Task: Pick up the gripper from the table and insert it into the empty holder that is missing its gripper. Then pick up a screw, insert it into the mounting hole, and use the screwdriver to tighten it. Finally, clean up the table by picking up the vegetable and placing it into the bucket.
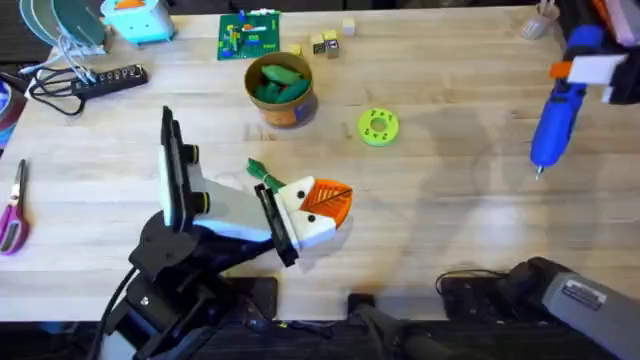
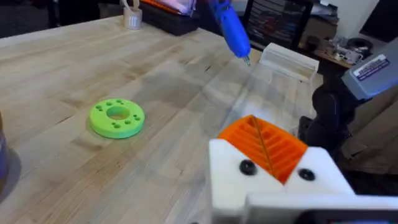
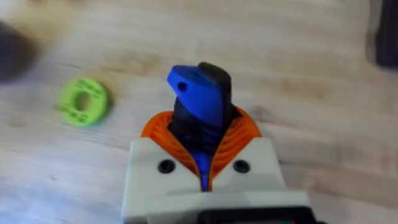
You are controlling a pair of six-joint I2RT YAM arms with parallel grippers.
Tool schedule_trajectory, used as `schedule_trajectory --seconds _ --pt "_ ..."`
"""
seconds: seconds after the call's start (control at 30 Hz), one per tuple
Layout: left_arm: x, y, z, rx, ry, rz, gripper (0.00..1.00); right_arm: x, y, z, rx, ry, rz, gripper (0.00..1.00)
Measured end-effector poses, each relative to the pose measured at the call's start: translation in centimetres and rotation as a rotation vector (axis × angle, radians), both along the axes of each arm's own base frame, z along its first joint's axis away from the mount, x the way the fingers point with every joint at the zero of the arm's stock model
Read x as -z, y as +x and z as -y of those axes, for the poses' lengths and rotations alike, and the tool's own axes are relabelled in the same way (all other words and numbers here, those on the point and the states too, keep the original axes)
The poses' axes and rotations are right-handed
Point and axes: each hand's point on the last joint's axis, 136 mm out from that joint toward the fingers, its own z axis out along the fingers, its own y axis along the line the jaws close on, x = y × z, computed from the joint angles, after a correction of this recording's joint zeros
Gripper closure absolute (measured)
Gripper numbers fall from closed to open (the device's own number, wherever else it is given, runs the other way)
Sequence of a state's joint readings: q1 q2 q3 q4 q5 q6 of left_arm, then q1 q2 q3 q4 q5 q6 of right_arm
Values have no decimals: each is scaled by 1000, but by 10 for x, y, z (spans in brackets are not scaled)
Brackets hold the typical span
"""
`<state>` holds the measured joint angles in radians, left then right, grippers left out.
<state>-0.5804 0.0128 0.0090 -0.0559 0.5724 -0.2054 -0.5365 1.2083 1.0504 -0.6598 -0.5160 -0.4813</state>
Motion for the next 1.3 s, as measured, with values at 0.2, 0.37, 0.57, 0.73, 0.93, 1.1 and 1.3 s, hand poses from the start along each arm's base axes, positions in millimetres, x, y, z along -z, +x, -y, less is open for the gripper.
schedule_trajectory --seconds 0.2,0.37,0.57,0.73,0.93,1.1,1.3 --pt "0 0 0 0 0 0 989 -68 -17 -47 -110 46 226 976" --pt "0 0 0 0 0 0 989 -99 -31 -85 -185 69 382 976" --pt "0 0 0 0 0 -1 989 -107 -41 -125 -245 185 535 976" --pt "0 0 0 0 0 0 989 -107 -57 -168 -330 323 604 976" --pt "0 0 0 0 0 0 989 -127 -80 -221 -480 432 662 976" --pt "0 0 0 0 0 0 989 -152 -100 -257 -584 504 741 976" --pt "0 0 0 0 0 0 989 -180 -120 -296 -713 603 834 976"
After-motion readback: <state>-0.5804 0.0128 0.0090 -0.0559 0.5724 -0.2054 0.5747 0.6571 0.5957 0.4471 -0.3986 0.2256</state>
